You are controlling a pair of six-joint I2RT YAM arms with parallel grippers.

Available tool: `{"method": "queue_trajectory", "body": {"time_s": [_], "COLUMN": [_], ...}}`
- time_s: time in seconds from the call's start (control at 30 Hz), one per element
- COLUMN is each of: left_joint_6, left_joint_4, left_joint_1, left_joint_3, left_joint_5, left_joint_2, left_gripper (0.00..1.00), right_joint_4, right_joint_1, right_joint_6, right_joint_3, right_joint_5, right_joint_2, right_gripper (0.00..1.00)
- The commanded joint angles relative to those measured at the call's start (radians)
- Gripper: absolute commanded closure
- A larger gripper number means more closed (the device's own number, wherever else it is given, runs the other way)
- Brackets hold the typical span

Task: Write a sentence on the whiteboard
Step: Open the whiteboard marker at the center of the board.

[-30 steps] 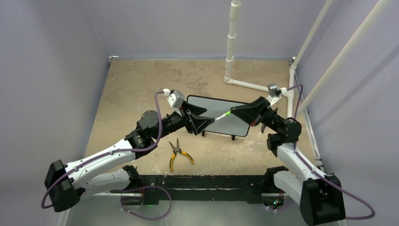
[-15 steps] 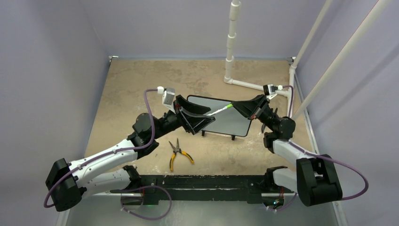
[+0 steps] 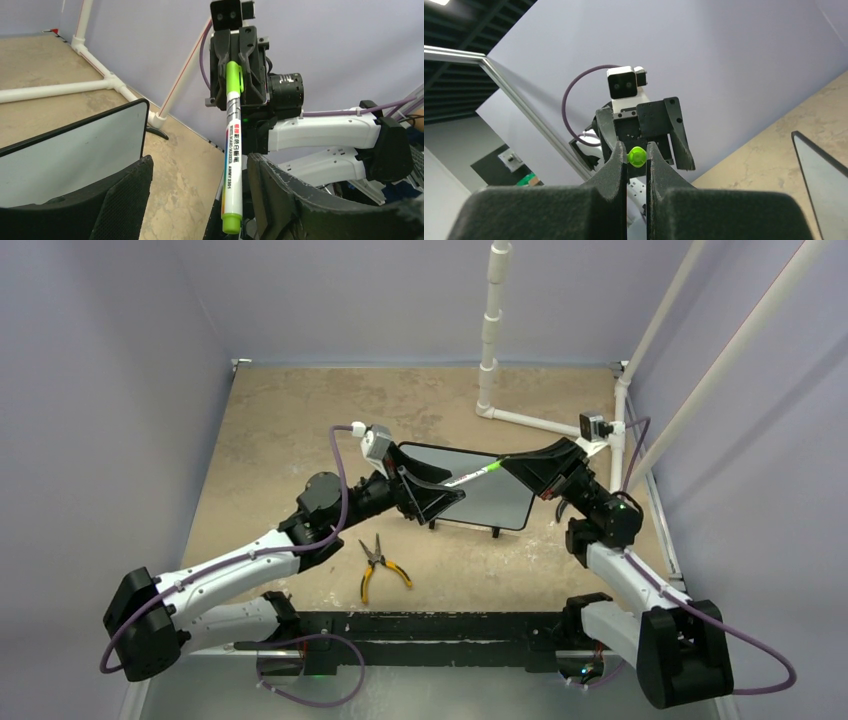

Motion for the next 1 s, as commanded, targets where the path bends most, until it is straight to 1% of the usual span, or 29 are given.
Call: {"method": "queue_trajectory", "body": {"time_s": [0.0,0.1,0.17,0.27,0.5,0.63,0.67,0.73,0.87,0.97], "left_joint_6": [0.016,0.017,0.016,-0.005,-0.051,-0.060,-0.064,-0.072,-0.088,-0.097], "left_joint_4": [0.046,0.045,0.038,0.076,0.188,0.192,0.191,0.193,0.216,0.226], "left_joint_1": [0.004,0.003,0.003,0.004,0.004,0.003,0.003,0.003,0.003,0.003], "left_joint_3": [0.042,0.047,0.057,0.057,0.040,0.038,0.037,0.037,0.032,0.032], "left_joint_5": [0.083,0.101,0.114,0.140,0.127,0.110,0.107,0.108,0.108,0.101], "left_joint_2": [0.012,0.018,0.029,0.046,0.051,0.044,0.045,0.050,0.056,0.059], "left_gripper": [0.32,0.37,0.42,0.45,0.43,0.41,0.41,0.46,0.48,0.55], "right_joint_4": [0.185,0.084,0.009,-0.039,-0.062,-0.067,-0.067,-0.066,-0.066,-0.076], "right_joint_1": [0.007,0.008,0.009,0.011,0.018,0.020,0.019,0.020,0.023,0.024], "right_joint_6": [-0.090,-0.145,-0.191,-0.219,-0.232,-0.238,-0.239,-0.241,-0.246,-0.253], "right_joint_3": [0.050,0.070,0.083,0.095,0.092,0.084,0.083,0.082,0.080,0.075], "right_joint_5": [-0.006,-0.020,-0.027,-0.029,-0.034,-0.034,-0.033,-0.031,-0.028,-0.025], "right_joint_2": [-0.012,-0.028,-0.045,-0.063,-0.057,-0.055,-0.054,-0.054,-0.052,-0.057], "right_gripper": [1.00,1.00,1.00,1.00,1.00,1.00,1.00,1.00,1.00,1.00]}}
